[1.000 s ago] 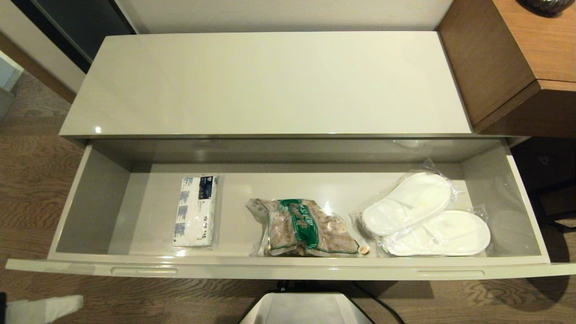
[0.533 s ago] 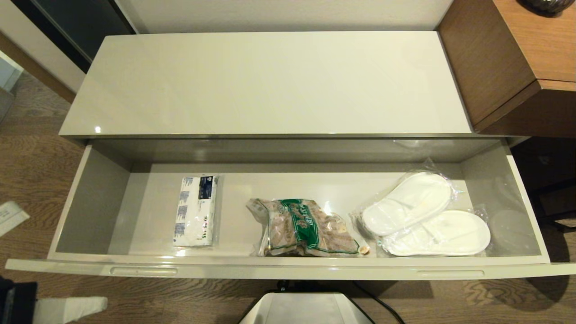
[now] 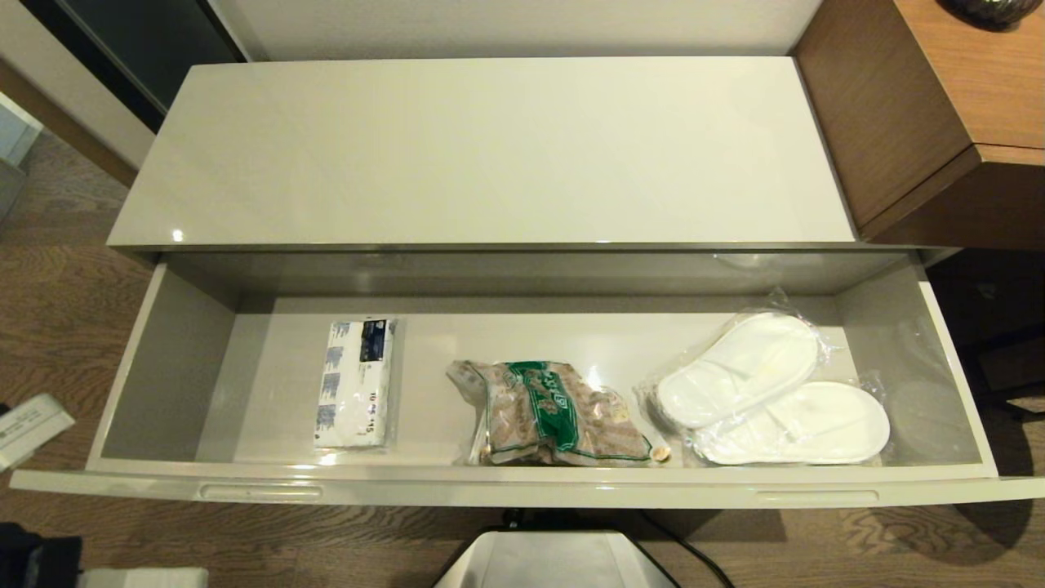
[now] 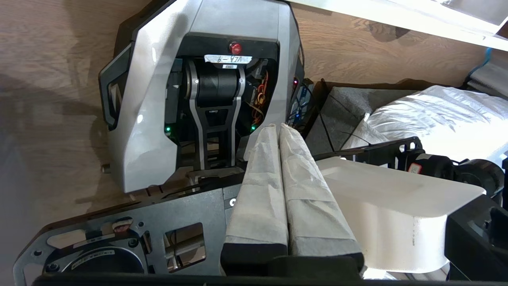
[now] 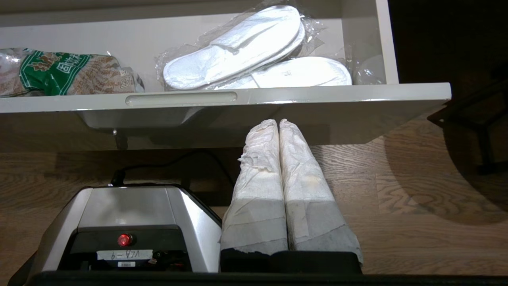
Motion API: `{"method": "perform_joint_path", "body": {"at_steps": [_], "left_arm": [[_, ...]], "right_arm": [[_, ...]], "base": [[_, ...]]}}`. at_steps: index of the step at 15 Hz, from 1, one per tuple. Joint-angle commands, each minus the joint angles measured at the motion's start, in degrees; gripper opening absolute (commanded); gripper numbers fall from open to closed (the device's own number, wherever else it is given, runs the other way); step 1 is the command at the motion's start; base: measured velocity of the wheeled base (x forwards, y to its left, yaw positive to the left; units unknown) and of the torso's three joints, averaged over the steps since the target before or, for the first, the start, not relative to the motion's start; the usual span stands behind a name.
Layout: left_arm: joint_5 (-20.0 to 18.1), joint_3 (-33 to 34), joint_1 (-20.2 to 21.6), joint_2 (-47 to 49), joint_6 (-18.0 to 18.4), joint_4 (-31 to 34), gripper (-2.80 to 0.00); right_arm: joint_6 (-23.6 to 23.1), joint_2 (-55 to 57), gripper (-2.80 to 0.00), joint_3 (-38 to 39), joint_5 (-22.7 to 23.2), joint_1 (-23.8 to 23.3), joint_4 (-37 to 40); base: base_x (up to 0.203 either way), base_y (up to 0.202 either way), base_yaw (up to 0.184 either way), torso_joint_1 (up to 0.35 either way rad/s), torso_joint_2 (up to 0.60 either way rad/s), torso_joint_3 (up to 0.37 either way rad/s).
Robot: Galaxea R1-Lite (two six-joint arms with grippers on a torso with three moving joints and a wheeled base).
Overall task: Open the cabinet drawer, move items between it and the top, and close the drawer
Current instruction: Take out the tissue from the drawer
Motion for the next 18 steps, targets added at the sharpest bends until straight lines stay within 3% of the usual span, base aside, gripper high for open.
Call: {"method": "perform_joint_path", "body": {"at_steps": [1, 7, 11, 14, 15, 17, 18], "left_arm": [[-0.7, 0.0, 0.0, 0.1, -0.1, 0.2, -2.80], [-2.5, 0.3, 0.0, 1.1, 0.1, -0.4, -2.80], [-0.9, 0.2, 0.1, 4.3, 0.1, -6.0, -2.80], [3.2, -0.3, 0.1, 8.6, 0.6, -11.2, -2.80], [6.7, -0.7, 0.3, 11.3, 1.8, -15.7, -2.80], [15.2, -0.5, 0.9, 15.8, 8.6, -22.1, -2.80], [17.1, 0.3, 1.8, 17.7, 11.0, -24.3, -2.80]], "right_arm": [[0.0, -1.0, -2.80, 0.1, 0.0, 0.0, 0.0], [0.0, -1.0, -2.80, 0.1, 0.0, 0.0, 0.0], [0.0, -1.0, -2.80, 0.1, 0.0, 0.0, 0.0], [0.0, -1.0, -2.80, 0.1, 0.0, 0.0, 0.0], [0.0, -1.0, -2.80, 0.1, 0.0, 0.0, 0.0], [0.0, -1.0, -2.80, 0.1, 0.0, 0.0, 0.0], [0.0, -1.0, -2.80, 0.1, 0.0, 0.0, 0.0]], "base": [[0.000, 0.000, 0.000, 0.000, 0.00, 0.000], [0.000, 0.000, 0.000, 0.000, 0.00, 0.000], [0.000, 0.000, 0.000, 0.000, 0.00, 0.000], [0.000, 0.000, 0.000, 0.000, 0.00, 0.000], [0.000, 0.000, 0.000, 0.000, 0.00, 0.000], [0.000, 0.000, 0.000, 0.000, 0.00, 0.000], [0.000, 0.000, 0.000, 0.000, 0.00, 0.000]]}}
